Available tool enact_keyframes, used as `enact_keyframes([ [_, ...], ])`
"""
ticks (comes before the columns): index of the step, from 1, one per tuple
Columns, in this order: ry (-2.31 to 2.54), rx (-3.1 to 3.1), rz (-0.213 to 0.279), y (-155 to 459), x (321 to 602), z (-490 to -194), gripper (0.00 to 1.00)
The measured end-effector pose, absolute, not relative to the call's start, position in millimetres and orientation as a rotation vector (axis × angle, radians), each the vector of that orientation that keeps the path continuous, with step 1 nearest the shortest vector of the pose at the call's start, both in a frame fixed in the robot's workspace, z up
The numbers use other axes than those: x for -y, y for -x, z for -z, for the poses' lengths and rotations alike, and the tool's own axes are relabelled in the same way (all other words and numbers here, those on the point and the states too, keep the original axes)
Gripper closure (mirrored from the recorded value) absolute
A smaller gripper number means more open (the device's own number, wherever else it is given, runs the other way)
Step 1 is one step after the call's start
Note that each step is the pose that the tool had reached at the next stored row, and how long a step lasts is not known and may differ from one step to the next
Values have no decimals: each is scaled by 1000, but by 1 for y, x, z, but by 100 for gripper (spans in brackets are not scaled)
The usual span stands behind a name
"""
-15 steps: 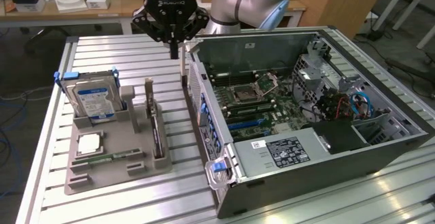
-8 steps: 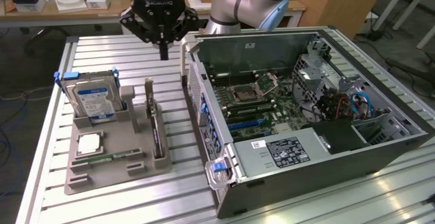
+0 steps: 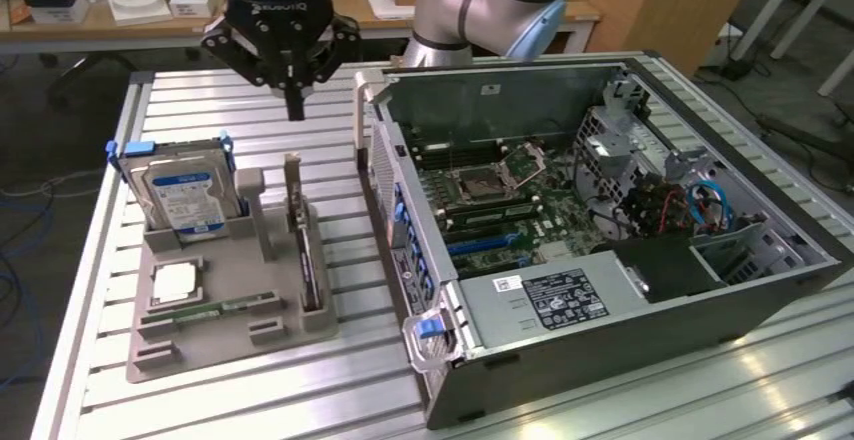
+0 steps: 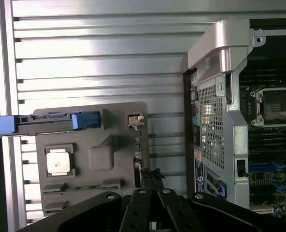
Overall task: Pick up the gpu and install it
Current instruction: 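Reach for the gpu, then pick up the gpu and move the gpu toward the slot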
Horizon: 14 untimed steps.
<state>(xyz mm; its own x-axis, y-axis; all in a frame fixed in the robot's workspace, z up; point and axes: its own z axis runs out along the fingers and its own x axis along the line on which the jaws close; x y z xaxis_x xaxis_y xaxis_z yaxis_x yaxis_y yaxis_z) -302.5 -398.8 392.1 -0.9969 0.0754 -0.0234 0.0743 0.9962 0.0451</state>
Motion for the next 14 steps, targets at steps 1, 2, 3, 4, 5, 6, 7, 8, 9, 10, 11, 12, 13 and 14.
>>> enact_keyframes([
  [1, -117, -3114, -69, 306, 399, -392, 90],
  [2, -117, -3114, -69, 309, 399, -392, 90],
  [3, -117, -3114, -69, 312, 399, -392, 90],
  [4, -117, -3114, -69, 315, 399, -392, 90],
  [5, -117, -3114, -69, 317, 399, -392, 90],
  [6, -117, -3114, -69, 320, 399, -392, 90],
  [7, -117, -3114, -69, 322, 399, -392, 90],
  [8, -117, -3114, -69, 323, 399, -392, 90],
  [9, -117, -3114, -69, 323, 399, -392, 90],
  [10, -117, -3114, -69, 323, 399, -392, 90],
  [11, -117, -3114, -69, 323, 399, -392, 90],
  [12, -117, -3114, -69, 323, 399, -392, 90],
  [13, -117, -3114, -69, 323, 399, -392, 90],
  [14, -117, -3114, -69, 323, 399, -392, 90],
])
